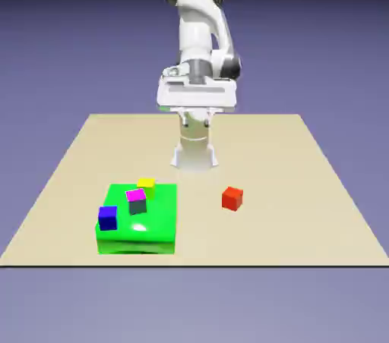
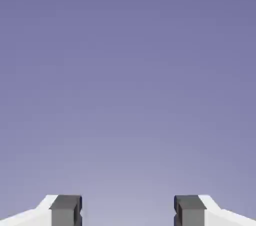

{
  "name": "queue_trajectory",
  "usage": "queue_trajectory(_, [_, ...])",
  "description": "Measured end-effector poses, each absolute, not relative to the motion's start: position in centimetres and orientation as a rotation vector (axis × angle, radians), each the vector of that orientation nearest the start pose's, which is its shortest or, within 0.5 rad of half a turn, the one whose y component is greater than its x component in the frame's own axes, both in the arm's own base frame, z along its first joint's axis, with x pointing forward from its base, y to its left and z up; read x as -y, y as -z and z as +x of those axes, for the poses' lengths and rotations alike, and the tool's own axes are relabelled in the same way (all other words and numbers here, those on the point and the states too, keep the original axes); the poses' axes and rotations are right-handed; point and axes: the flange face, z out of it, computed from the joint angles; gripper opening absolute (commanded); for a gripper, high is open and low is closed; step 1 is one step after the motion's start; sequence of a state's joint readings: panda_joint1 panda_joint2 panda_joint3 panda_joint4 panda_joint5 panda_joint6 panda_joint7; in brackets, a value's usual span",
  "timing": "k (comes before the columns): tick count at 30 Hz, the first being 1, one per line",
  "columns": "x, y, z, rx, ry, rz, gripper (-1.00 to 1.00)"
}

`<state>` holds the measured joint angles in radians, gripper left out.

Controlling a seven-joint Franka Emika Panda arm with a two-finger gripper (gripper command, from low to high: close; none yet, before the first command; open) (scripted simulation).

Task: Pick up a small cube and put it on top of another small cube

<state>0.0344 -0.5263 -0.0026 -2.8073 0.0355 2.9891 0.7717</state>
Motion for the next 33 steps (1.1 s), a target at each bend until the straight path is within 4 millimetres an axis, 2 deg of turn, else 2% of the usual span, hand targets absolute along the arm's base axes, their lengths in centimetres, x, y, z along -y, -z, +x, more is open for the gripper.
queue_trajectory(3, [-2.5,-38.0,39.8,-1.194,0.581,-2.541,0.00])
queue_trajectory(7, [-4.9,-30.7,38.8,-1.422,0.143,-2.563,0.00])
queue_trajectory(11, [-7.3,-24.0,36.3,-1.650,-0.292,-2.549,0.00])
queue_trajectory(15, [-9.5,-18.4,32.5,-1.882,-0.717,-2.492,0.00])
queue_trajectory(16, [-10.0,-18.4,32.4,-1.865,-0.717,-2.509,0.00])
queue_trajectory(22, [-10.7,-11.9,30.6,-1.878,-0.717,-2.495,0.00])
queue_trajectory(23, [-10.7,-11.9,30.6,-1.879,-0.717,-2.495,-1.00])
queue_trajectory(25, [-10.7,-11.9,30.6,-1.878,-0.717,-2.495,-1.00])
queue_trajectory(31, [-9.7,-18.3,32.5,-1.876,-0.718,-2.495,-1.00])
queue_trajectory(33, [-9.4,-18.4,32.6,-1.886,-0.717,-2.485,-1.00])
